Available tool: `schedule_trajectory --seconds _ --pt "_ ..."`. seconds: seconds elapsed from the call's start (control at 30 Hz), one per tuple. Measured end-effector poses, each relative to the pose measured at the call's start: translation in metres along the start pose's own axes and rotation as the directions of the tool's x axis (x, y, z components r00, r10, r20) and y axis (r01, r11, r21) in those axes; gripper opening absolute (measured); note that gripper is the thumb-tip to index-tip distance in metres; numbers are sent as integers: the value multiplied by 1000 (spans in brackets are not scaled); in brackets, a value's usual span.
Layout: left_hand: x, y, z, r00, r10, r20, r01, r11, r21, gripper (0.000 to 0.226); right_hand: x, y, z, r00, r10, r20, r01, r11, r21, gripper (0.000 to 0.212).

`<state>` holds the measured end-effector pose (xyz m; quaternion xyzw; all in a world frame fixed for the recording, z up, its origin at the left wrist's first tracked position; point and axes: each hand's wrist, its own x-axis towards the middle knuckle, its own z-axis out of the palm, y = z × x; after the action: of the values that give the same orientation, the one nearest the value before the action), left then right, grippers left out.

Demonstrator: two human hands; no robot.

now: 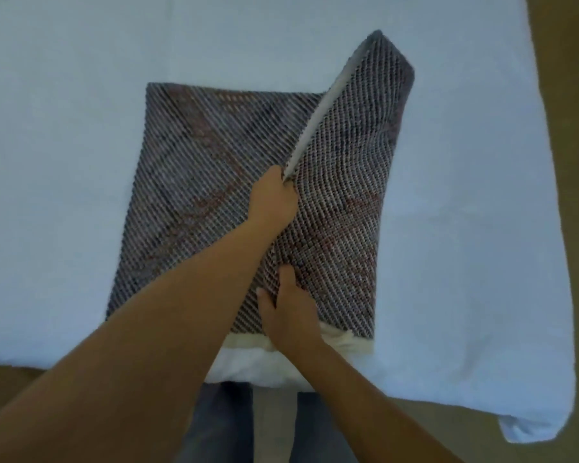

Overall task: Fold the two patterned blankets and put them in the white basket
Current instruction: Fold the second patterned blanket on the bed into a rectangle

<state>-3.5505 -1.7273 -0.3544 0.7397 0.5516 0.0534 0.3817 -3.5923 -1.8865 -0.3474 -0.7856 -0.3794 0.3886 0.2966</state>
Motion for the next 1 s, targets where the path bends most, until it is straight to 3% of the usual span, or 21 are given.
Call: schedule_trajectory --seconds 0.2,0.4,0.53,0.7,0.87,1.0 --pt "11 -124 -104 987 -65 -148 61 998 -34 19 13 -75 115 996 29 82 -29 1000 3 28" --pt "19 -241 -152 990 -114 -85 105 990 -96 14 27 -113 219 971 91 222 -76 994 -72 31" --pt "18 -258 -148 986 -137 -99 120 980 -157 15 35 -112 236 959 180 217 -154 980 -129 30" --pt "11 -269 -147 960 -243 -139 190 930 -315 12 33 -113 238 944 154 290 -119 984 -134 26" --pt "14 -274 -147 968 -242 64 250 938 -241 12 34 -109 243 938 184 293 -154 980 -124 31" --pt "8 -278 -152 964 -219 150 254 924 -286 22 38 -106 242 939 185 289 -166 982 -89 30"
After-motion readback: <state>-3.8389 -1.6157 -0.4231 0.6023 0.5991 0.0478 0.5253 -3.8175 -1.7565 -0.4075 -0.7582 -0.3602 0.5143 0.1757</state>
